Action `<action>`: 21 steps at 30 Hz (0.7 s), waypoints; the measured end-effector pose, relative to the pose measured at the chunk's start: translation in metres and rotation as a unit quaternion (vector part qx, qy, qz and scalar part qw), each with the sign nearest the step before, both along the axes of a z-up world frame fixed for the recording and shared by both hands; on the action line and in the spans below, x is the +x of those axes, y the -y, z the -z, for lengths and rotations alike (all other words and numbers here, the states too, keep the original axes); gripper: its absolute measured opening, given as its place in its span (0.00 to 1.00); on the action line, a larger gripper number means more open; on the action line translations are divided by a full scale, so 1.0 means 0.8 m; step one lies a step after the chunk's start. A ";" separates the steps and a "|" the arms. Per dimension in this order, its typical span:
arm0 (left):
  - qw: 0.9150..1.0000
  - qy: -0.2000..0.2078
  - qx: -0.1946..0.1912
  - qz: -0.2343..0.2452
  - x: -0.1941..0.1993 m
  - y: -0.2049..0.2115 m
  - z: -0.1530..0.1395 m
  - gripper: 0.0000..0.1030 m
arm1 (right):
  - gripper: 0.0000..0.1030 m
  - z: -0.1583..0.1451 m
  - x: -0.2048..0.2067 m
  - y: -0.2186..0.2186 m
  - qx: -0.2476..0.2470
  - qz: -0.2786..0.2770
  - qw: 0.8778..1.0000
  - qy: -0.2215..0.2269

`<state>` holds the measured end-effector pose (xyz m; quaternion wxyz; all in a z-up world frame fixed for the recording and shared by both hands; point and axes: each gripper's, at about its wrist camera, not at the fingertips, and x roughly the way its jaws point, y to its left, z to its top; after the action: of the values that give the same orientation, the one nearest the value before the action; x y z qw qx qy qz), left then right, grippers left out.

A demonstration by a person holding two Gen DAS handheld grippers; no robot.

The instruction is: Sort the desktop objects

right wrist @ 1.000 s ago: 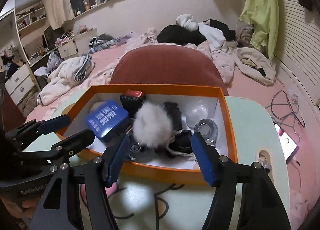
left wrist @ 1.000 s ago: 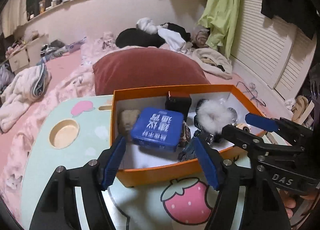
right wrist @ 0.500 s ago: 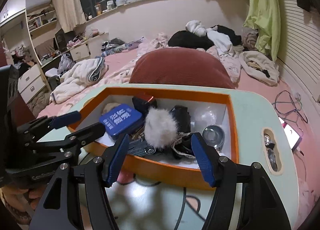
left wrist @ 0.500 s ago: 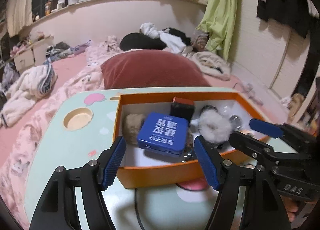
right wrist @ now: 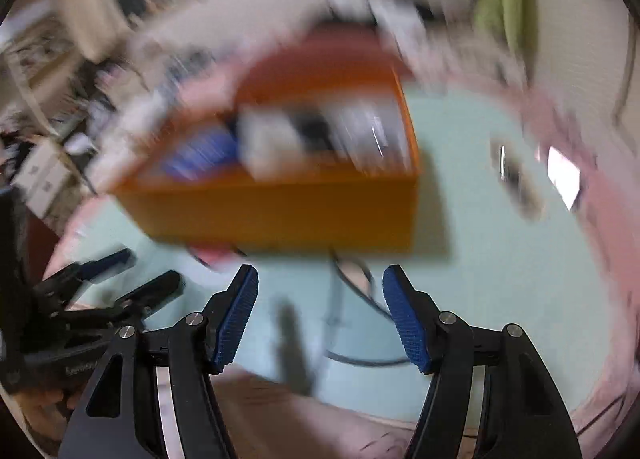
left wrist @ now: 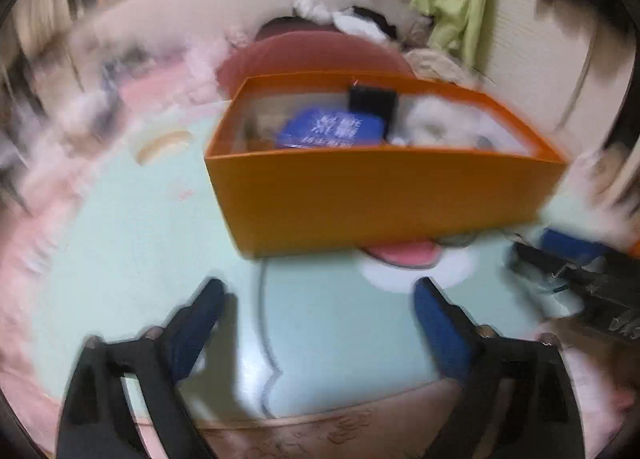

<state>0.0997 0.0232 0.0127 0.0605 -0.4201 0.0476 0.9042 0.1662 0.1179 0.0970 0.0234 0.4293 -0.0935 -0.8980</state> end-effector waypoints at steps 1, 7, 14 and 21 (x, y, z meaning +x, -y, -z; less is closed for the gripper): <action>1.000 -0.006 0.011 0.007 0.002 0.000 -0.002 1.00 | 0.82 0.008 -0.002 0.004 0.015 0.003 1.000 0.006; 1.000 -0.003 0.022 -0.011 0.002 0.018 -0.009 1.00 | 0.99 0.056 -0.037 0.036 0.088 -0.016 0.996 0.023; 1.000 -0.003 0.021 -0.010 0.006 0.018 -0.013 1.00 | 0.99 0.076 -0.056 0.044 0.089 -0.016 0.996 0.023; 1.000 -0.003 0.021 -0.008 0.000 0.012 -0.002 1.00 | 0.99 0.075 -0.054 0.043 0.089 -0.016 0.996 0.023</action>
<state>0.0995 0.0137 0.0146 0.0618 -0.4167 0.0248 0.9066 0.1234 0.0836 0.0373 -0.0026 0.4516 -0.0070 -0.8922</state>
